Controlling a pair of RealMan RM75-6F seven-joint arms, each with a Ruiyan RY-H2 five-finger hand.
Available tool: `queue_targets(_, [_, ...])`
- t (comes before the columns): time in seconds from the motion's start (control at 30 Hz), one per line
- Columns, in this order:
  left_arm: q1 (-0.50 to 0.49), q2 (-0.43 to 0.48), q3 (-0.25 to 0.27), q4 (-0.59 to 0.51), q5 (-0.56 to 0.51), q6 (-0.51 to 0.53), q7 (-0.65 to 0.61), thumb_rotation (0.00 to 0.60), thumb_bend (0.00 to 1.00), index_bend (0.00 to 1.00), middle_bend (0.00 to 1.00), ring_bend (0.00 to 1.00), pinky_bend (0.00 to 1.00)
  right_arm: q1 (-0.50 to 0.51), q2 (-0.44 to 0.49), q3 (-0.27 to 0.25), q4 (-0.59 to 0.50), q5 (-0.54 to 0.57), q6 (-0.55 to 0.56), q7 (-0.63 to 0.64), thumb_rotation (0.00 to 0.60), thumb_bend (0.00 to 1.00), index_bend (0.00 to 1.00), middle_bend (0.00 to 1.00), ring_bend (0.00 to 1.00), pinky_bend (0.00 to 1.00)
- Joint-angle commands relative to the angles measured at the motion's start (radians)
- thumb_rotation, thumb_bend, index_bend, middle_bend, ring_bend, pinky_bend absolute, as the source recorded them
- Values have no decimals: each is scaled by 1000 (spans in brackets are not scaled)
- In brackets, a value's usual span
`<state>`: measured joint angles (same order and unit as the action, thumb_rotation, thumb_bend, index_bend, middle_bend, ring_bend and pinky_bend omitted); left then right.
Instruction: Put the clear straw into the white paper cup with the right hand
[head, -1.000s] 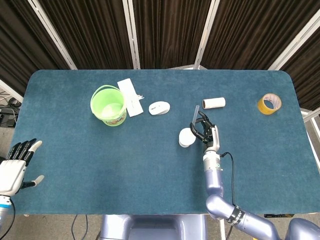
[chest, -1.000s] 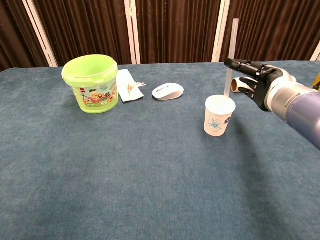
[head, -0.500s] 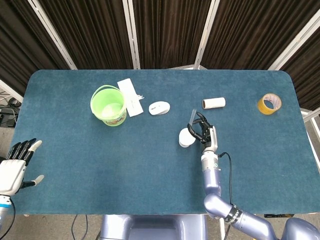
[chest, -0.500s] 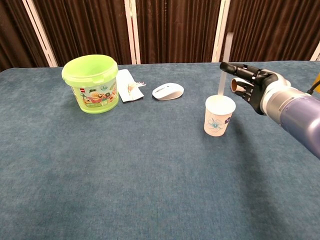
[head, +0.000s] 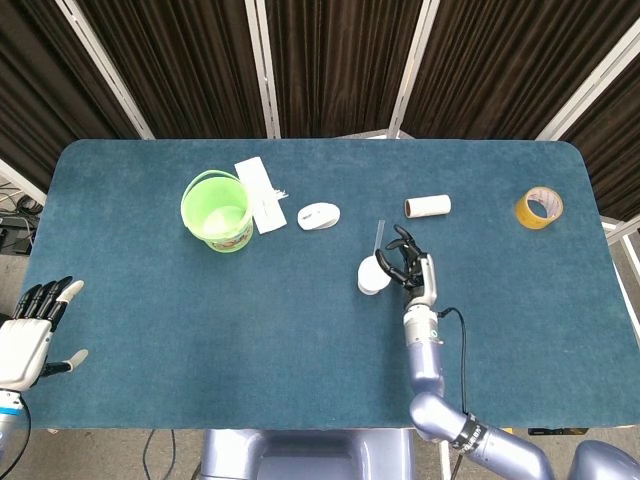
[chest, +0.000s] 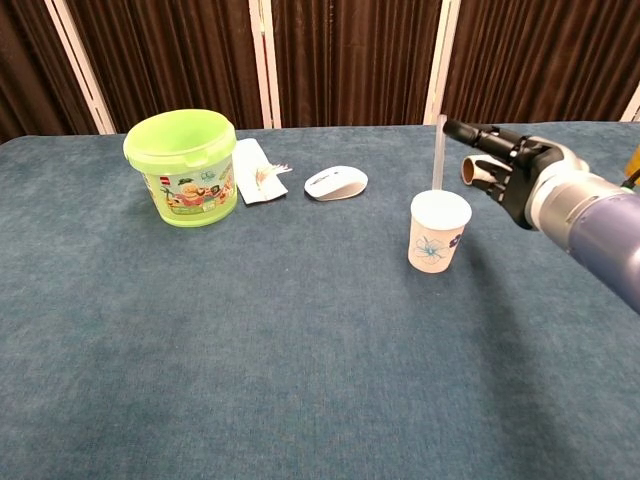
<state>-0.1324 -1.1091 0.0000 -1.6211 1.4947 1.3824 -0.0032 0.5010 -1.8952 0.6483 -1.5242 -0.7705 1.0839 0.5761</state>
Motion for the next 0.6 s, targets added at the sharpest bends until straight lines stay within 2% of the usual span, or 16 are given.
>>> queue_targets(0.03, [0, 1, 0, 0, -1, -1, 0, 600, 202, 0, 0, 0, 0, -27, 41, -5, -42, -35, 11, -4, 600, 240, 569, 145, 0, 0])
queue_targets(0.17, [1, 1, 1, 0, -1, 0, 2, 600, 202, 0, 0, 0, 0, -65, 120, -21, -92, -81, 4, -20, 600, 211, 513, 129, 0, 0])
queue_targets(0.33, [2, 1, 2, -2, -1, 3, 14, 600, 202, 0, 0, 0, 0, -148, 363, -87, -166, -200, -62, -103, 600, 150, 365, 58, 0, 0])
queue_targets(0.5, [2, -1, 3, -4, 0, 2, 28, 600, 203, 0, 0, 0, 0, -209, 541, -169, -187, -325, -90, -169, 600, 140, 247, 0, 0, 0])
queue_targets(0.6, [3, -2, 3, -4, 2, 6, 38, 600, 202, 0, 0, 0, 0, -243, 645, -240, -176, -418, -103, -228, 600, 139, 192, 0, 0, 0])
